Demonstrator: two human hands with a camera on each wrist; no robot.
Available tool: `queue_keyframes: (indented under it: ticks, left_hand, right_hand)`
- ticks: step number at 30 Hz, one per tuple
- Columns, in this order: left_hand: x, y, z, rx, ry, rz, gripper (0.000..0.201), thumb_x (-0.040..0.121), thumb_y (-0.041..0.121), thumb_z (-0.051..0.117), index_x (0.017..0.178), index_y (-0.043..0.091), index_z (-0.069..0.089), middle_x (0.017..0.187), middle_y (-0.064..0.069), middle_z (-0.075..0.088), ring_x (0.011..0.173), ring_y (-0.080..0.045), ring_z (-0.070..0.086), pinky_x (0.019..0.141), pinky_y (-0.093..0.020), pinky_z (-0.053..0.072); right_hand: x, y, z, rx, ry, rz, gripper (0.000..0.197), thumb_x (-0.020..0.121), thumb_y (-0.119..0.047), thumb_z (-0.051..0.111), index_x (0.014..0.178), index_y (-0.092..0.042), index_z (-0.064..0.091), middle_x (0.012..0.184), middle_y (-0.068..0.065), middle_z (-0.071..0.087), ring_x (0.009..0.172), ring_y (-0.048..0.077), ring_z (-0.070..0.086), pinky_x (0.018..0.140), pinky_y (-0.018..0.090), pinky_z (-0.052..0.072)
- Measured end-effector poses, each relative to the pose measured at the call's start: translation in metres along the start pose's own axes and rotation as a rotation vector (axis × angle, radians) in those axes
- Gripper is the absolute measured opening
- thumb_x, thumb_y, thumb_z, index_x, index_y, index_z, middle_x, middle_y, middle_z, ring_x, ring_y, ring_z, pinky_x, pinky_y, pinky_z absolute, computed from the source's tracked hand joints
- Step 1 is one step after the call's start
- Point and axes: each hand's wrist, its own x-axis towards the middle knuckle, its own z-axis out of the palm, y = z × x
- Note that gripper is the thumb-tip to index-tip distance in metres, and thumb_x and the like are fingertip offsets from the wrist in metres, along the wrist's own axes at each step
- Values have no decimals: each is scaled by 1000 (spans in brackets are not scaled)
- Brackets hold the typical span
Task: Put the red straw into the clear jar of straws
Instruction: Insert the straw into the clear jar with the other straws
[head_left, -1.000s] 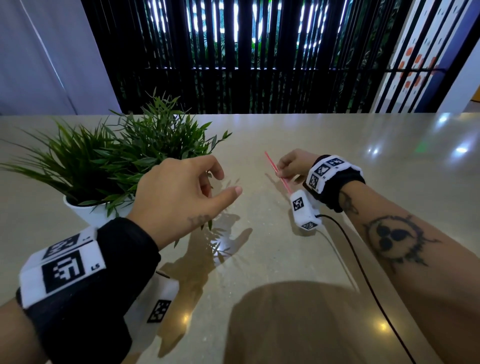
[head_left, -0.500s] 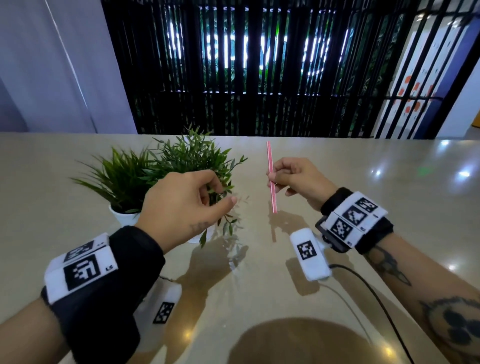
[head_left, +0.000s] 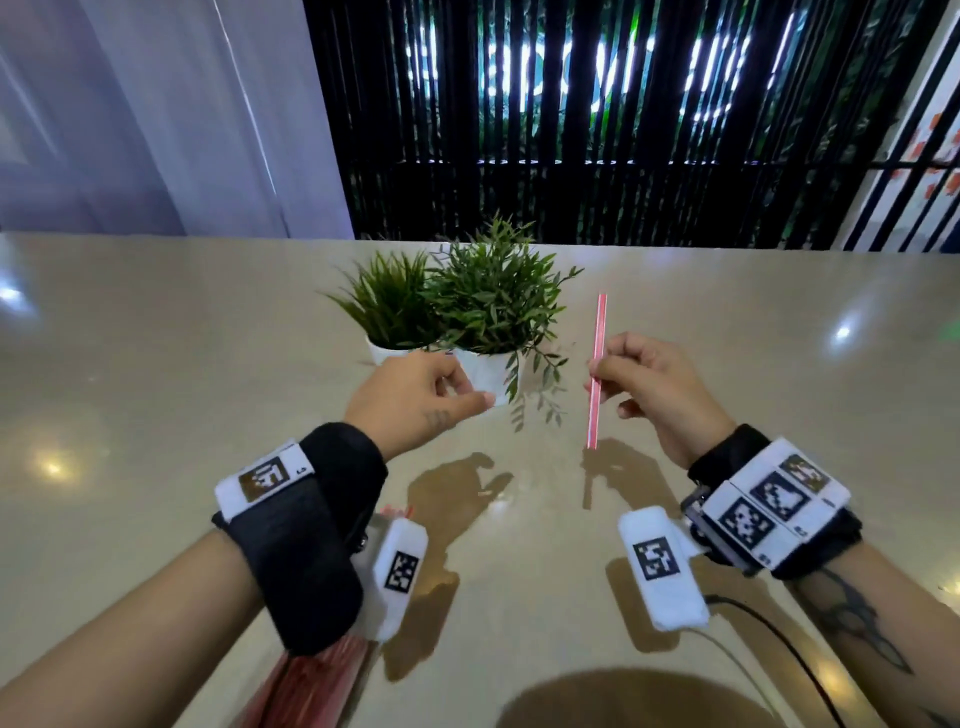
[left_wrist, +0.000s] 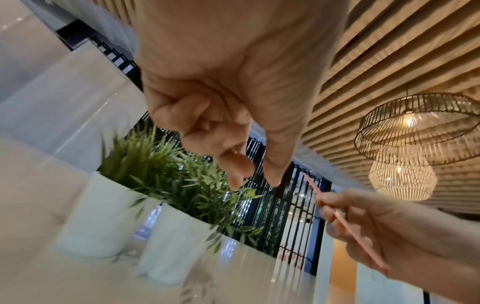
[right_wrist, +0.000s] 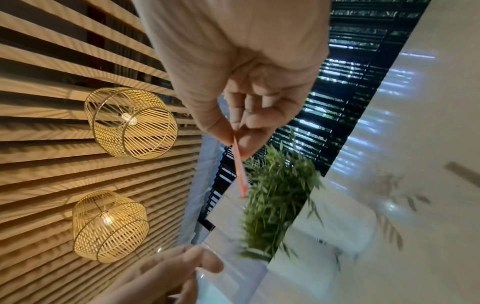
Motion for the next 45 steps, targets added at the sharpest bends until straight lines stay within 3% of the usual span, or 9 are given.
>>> queue_keyframes:
  ticks: [8,16,20,25,31,34,37,41,45]
  left_hand:
    - [-66,-56,3,391,-221,-321,72,74,67,49,124,16,45,118,-8,60,104,-27,57,80,-34,43]
    - [-93,-59,-1,582,-473,-391,78,70,64,59,129,15,42,123,-6,58,109,-26,56,80,-32,43]
    - [-97,-58,5,399,-497,-464,81,71,44,71,131,10,29,129,-12,52,111,-29,53,85,-36,44]
    - [-103,-58,9,154,-410,-521,79,60,34,81,119,11,34,111,-8,55,90,-23,51,74,-34,44]
    - [-93,-46,1,20,-181,-332,60,59,30,80,106,12,48,86,-4,57,76,-22,56,65,-31,47]
    - [-87,-33,1,-118,-60,-223,55,59,24,80,98,14,44,77,3,54,64,-12,52,53,-21,43]
    - [-85,-19,6,-273,40,-138,55,58,18,81,99,11,45,77,0,59,62,-11,54,48,-13,42]
    - [-82,-4,13,-417,137,-73,55,59,14,81,100,10,45,78,7,55,62,-5,54,48,-7,42]
    - [-80,5,21,-497,204,-24,61,59,14,81,108,11,45,89,-1,59,70,-2,54,55,-4,43]
  right_hand:
    - [-40,-2,56,16,-31,46,16,88,-11,47,74,-17,51,67,0,50,59,9,47,53,22,37]
    - [-55,-14,65,12,-76,30,16,89,-14,48,73,-17,51,68,1,49,61,12,46,56,25,41]
    - [-59,-16,64,-3,-111,21,9,90,-15,47,82,-14,52,70,0,50,63,11,47,57,24,43]
    - [-61,-14,66,-6,-99,8,13,90,-14,48,78,-17,52,70,-1,52,62,9,50,51,17,44]
    - [-54,-19,65,42,-66,-36,8,90,-11,48,83,-11,53,68,1,55,51,1,51,45,13,45]
    - [-50,-34,60,122,-23,-117,17,90,-9,49,75,-16,51,71,4,56,57,9,52,44,14,48]
    - [-45,-52,55,143,59,-239,19,90,-10,51,73,-20,50,71,1,55,60,12,54,44,14,48]
    - [-42,-67,59,72,113,-338,22,88,-11,54,69,-21,49,73,2,56,57,-1,60,44,13,46]
    - [-44,-66,72,-2,132,-350,22,84,-11,60,65,-18,50,73,13,56,66,14,57,54,13,44]
